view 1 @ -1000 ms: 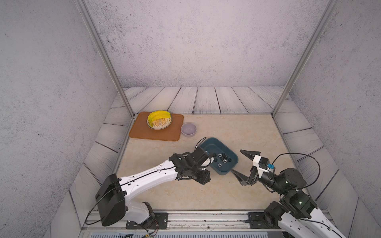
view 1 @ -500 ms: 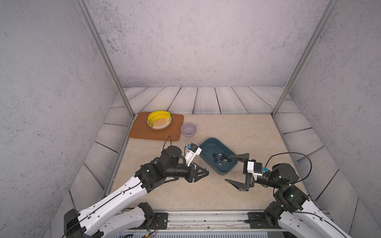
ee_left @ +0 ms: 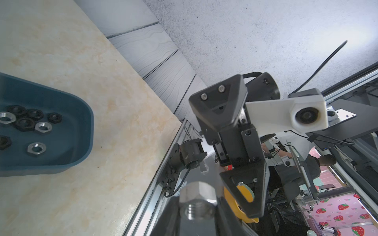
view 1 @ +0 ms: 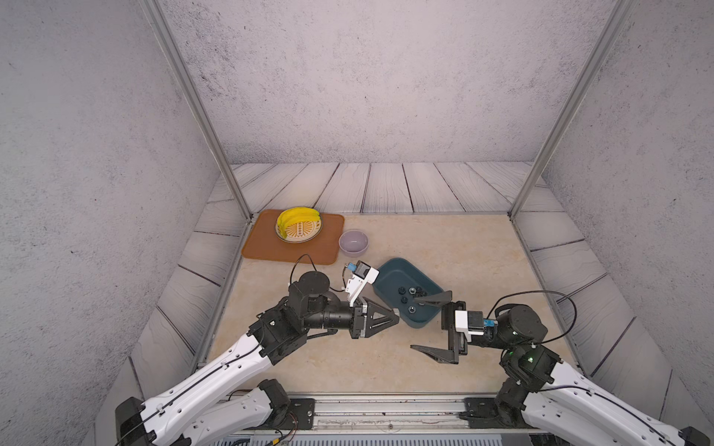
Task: Put the nuts on the desktop into the storage box
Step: Pick up the nut from the center of the board.
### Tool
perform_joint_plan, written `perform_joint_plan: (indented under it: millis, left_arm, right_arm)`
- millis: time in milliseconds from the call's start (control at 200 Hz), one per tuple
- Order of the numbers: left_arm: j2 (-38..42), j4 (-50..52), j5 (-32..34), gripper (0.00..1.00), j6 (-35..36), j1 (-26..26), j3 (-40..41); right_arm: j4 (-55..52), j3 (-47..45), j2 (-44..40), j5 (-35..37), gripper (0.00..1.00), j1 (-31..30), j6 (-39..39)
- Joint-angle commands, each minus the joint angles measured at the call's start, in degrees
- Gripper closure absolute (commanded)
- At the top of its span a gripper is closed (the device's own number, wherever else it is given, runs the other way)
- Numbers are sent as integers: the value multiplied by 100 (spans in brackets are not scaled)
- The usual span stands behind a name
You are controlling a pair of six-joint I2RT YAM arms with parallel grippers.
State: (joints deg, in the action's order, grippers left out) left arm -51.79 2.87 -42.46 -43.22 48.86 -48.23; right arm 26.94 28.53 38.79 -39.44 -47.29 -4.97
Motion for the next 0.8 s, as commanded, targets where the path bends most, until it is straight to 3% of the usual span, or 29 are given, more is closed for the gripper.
perform_joint_plan:
  millis: [0, 375, 796]
  left_arm:
    - [42, -566, -181, 69, -217, -37, 84]
    - [-49, -695, -240, 68, -346, -38, 81]
    - [-147, -839, -369, 68, -480, -38, 128]
  right_arm:
    - [574, 73, 242, 325, 8, -95, 97]
    - [813, 201, 661, 433, 25, -139, -92]
    - [46, 546, 709, 262, 52, -139, -440]
